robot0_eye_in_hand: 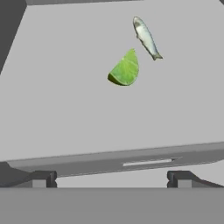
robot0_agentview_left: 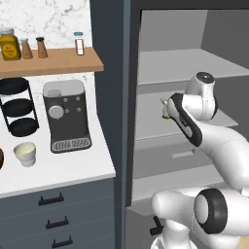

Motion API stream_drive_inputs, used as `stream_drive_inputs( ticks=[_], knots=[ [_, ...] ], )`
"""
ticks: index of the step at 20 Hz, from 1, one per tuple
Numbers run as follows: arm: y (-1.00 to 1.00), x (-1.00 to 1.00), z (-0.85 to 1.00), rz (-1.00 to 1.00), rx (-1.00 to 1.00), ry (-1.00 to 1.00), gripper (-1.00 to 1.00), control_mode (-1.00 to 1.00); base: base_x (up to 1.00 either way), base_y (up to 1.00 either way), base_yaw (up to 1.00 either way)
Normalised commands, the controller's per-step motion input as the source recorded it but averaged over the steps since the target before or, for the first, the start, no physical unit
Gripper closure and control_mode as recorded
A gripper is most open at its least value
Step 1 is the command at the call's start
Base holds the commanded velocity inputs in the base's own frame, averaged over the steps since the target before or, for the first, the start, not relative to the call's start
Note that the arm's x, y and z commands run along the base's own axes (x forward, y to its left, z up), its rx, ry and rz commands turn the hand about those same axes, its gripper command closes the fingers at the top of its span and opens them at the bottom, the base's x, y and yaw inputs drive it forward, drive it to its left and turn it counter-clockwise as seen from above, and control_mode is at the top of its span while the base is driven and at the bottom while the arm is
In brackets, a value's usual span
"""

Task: Grab a lemon wedge from the fridge and one ice cube from the ice bowl, and put them in the glass of lemonade.

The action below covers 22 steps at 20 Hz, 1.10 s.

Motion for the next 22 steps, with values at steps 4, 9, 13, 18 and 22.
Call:
stream_drive_inputs(
  ticks=[4, 9, 13, 18, 22],
  knots=[
    [-0.12, 0.19, -0.51, 0.00, 0.00, 0.00, -1.00, -1.00, 0.00, 0.00, 0.00],
    [-0.06, 0.19, -0.51, 0.00, 0.00, 0.00, -1.00, -1.00, 0.00, 0.00, 0.00],
    [0.00, 0.25, -0.29, 0.00, 0.00, 0.00, -1.00, -1.00, 0.00, 0.00, 0.00],
    [0.00, 0.41, 0.02, 0.00, 0.00, 0.02, -1.00, -1.00, 0.00, 0.00, 0.00],
    [0.03, 0.52, 0.00, 0.00, 0.00, 0.02, -1.00, -1.00, 0.00, 0.00, 0.00]
  ],
)
